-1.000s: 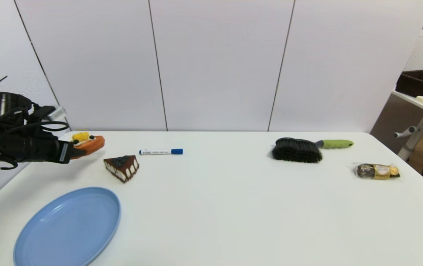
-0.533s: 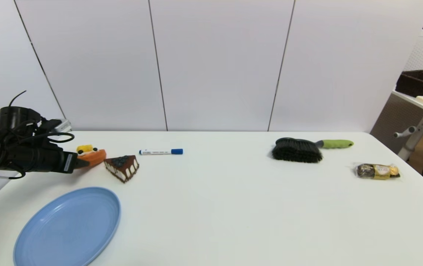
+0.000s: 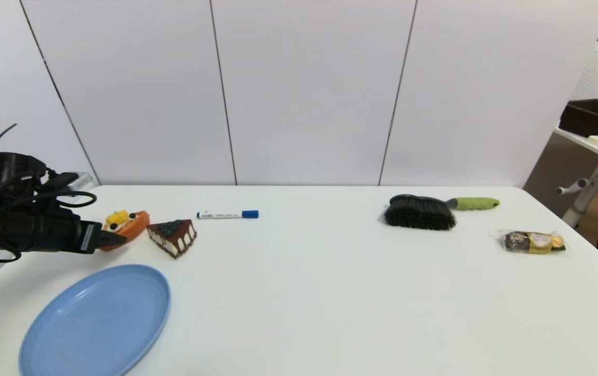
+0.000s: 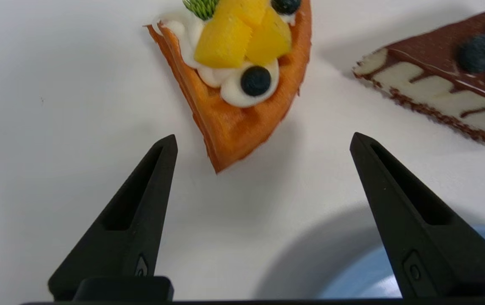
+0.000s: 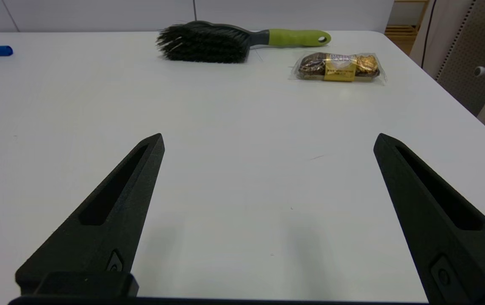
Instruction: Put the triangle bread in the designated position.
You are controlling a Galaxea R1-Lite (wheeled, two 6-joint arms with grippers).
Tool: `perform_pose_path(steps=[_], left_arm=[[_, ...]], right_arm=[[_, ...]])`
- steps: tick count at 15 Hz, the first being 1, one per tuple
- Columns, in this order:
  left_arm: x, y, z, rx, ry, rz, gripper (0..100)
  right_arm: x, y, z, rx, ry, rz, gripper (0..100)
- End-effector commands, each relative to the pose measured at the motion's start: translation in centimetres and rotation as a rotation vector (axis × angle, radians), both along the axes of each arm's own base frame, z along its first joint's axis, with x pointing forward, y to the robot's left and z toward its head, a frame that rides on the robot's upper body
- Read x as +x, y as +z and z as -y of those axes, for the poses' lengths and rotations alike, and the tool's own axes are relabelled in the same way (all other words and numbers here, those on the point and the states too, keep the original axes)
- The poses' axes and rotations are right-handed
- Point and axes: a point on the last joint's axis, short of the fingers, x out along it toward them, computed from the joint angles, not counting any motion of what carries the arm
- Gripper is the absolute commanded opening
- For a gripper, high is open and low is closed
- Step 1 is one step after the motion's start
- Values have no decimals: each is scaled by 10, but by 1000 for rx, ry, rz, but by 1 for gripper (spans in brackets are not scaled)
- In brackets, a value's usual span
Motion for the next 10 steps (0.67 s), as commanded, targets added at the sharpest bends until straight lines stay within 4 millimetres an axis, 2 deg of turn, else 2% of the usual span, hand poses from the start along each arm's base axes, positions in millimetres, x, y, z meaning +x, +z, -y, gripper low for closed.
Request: perform_pose_path(steps=[1,3,5,7,10], left_arm=[[-93,50,30,10,-29,57,100],[-146,58,48,10,-49,132,100],[-203,55,68,-50,-87,241,100],[-246,42,73,-43,-117,354,100],[-299,7,76,-21,-129,559,100]], right_arm=[[0,0,0,0,0,0,100],[0,0,0,0,-1,0,100],[0,0,0,0,0,0,100],[0,0,0,0,0,0,100],[0,0,0,0,0,0,100]])
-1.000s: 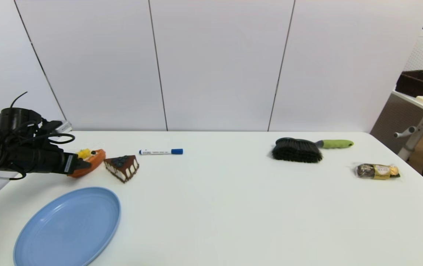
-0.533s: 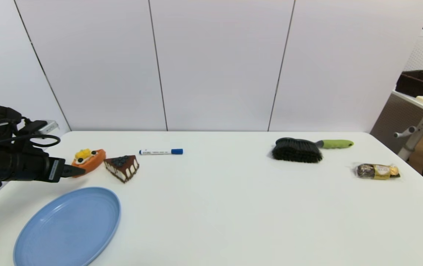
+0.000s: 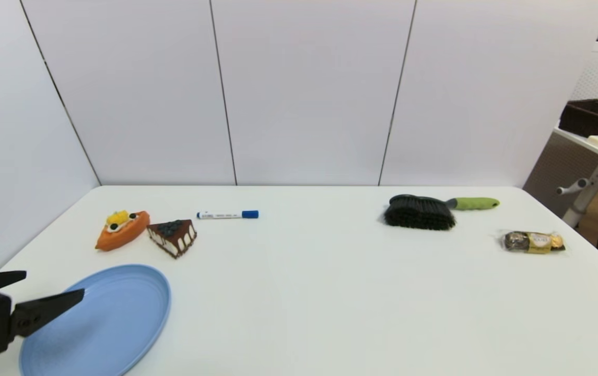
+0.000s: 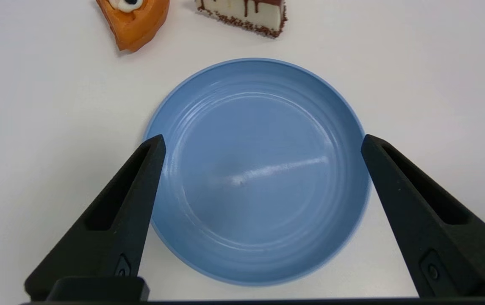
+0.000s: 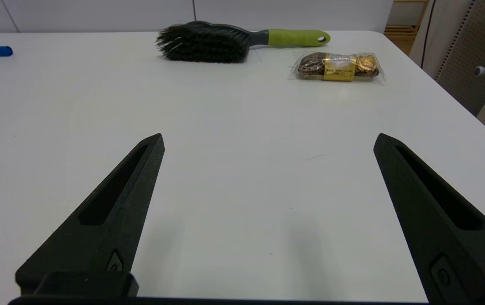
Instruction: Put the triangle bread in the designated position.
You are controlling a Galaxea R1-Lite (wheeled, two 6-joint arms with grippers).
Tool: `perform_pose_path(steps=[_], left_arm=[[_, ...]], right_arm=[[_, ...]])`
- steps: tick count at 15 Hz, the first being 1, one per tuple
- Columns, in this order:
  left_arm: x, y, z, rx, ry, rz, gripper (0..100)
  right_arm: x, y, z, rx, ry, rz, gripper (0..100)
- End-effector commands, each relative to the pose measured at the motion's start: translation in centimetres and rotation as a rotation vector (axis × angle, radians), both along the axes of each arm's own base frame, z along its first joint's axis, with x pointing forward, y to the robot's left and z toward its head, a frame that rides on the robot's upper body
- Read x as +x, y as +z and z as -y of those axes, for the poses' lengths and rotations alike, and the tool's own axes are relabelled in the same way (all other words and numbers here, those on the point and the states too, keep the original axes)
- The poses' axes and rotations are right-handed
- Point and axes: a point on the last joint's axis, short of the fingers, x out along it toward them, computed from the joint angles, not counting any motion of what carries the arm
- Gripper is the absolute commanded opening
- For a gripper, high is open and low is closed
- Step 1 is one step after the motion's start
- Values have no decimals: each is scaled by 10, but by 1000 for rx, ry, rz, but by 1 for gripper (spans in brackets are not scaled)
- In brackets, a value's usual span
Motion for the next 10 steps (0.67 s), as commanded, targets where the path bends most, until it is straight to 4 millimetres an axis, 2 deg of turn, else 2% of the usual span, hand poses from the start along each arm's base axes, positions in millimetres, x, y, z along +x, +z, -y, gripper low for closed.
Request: perform_pose_path(steps=[1,2,4,6,10], left_arm=[[-108,-64,11,2,-47,326,100],[-117,-84,11,5,-46,358,100],[-125,-109,10,12,-29,406,100],[-131,-122,5,58,150,475,100],[-129,-123,6,11,142,501,100]], right_arm=[[0,0,0,0,1,1,100],[0,0,0,0,1,1,100],[0,0,0,0,1,1,100],[0,0,0,0,1,1,100],[0,0,0,0,1,1,100]])
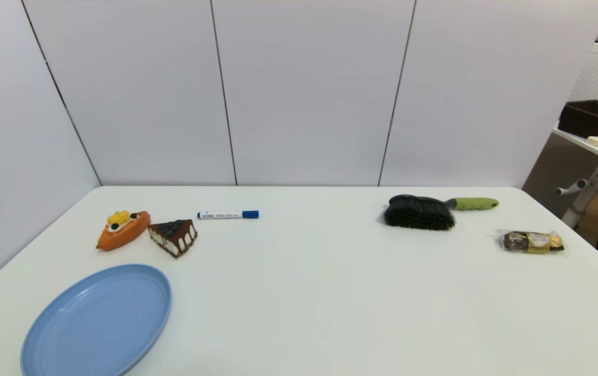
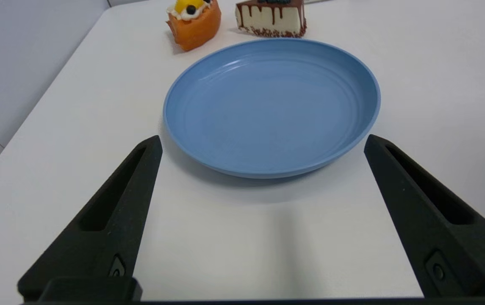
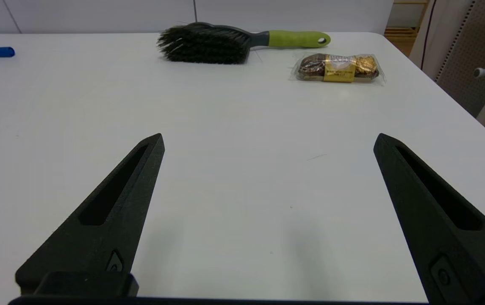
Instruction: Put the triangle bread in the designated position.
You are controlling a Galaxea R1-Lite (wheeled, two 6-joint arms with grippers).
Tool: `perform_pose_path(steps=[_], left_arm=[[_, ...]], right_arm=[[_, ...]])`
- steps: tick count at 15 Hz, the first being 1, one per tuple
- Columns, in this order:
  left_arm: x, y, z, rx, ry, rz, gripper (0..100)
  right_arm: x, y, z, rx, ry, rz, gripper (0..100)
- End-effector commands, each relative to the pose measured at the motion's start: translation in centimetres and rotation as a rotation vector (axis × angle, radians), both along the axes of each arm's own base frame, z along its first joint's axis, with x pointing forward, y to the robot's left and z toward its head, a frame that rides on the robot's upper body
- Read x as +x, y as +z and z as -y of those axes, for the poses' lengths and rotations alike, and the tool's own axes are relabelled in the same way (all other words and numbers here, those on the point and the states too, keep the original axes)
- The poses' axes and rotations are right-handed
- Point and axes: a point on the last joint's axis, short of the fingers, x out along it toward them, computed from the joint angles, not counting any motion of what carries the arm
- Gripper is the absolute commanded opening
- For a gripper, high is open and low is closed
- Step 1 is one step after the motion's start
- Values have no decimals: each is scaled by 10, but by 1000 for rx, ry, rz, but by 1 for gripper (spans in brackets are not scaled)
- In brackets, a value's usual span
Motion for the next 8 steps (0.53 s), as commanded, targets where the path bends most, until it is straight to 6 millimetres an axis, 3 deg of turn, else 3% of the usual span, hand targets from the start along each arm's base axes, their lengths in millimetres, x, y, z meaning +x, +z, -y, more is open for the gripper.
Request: perform_pose_path(steps=[1,5,8], left_arm=[[-4,-9,0,-3,5,57,100],[-4,-10,-1,-158,53,51,100],[-4,-10,-2,-166,68,54,100]], right_arm=[[0,0,0,0,0,0,100],[0,0,0,0,0,0,100],[0,0,0,0,0,0,100]])
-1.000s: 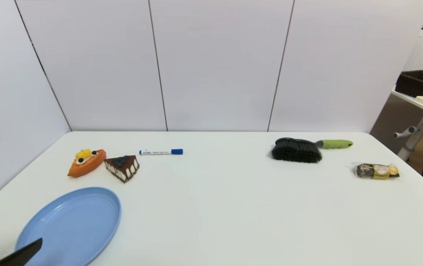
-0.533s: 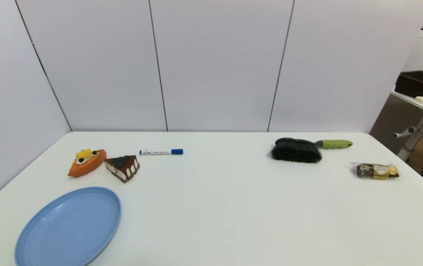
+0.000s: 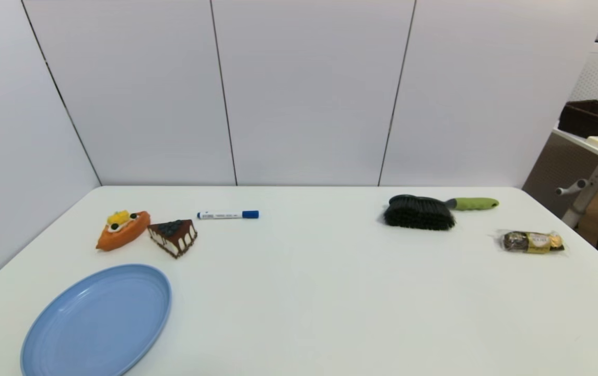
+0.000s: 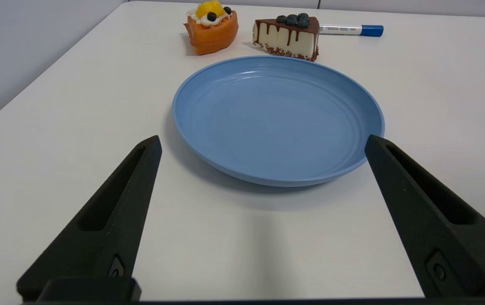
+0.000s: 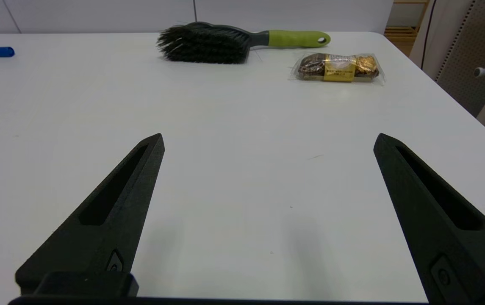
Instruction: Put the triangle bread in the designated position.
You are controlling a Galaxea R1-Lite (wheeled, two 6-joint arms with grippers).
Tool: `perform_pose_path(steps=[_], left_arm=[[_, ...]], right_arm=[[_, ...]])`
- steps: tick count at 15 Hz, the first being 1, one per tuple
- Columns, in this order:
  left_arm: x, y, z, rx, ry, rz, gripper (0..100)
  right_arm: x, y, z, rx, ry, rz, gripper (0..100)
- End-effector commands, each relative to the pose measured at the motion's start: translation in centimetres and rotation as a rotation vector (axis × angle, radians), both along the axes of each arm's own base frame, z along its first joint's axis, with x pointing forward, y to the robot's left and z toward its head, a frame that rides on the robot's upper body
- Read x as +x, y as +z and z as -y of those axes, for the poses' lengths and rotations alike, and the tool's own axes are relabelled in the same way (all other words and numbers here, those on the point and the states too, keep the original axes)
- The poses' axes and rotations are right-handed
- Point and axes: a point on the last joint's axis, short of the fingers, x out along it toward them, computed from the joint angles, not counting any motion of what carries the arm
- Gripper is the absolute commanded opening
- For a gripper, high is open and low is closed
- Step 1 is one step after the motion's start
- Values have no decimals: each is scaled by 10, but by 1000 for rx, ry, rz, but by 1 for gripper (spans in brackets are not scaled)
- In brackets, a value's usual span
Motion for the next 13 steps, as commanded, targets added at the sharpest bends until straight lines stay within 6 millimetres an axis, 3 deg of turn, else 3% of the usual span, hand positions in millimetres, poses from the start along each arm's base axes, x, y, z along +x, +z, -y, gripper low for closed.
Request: perform_pose_path(steps=[1,13], left_arm=[[0,0,0,-4,2,-2,100],[0,0,0,-4,2,-2,100]], right_arm=[[0,0,0,0,0,1,100],[0,0,0,6,-1,1,100]])
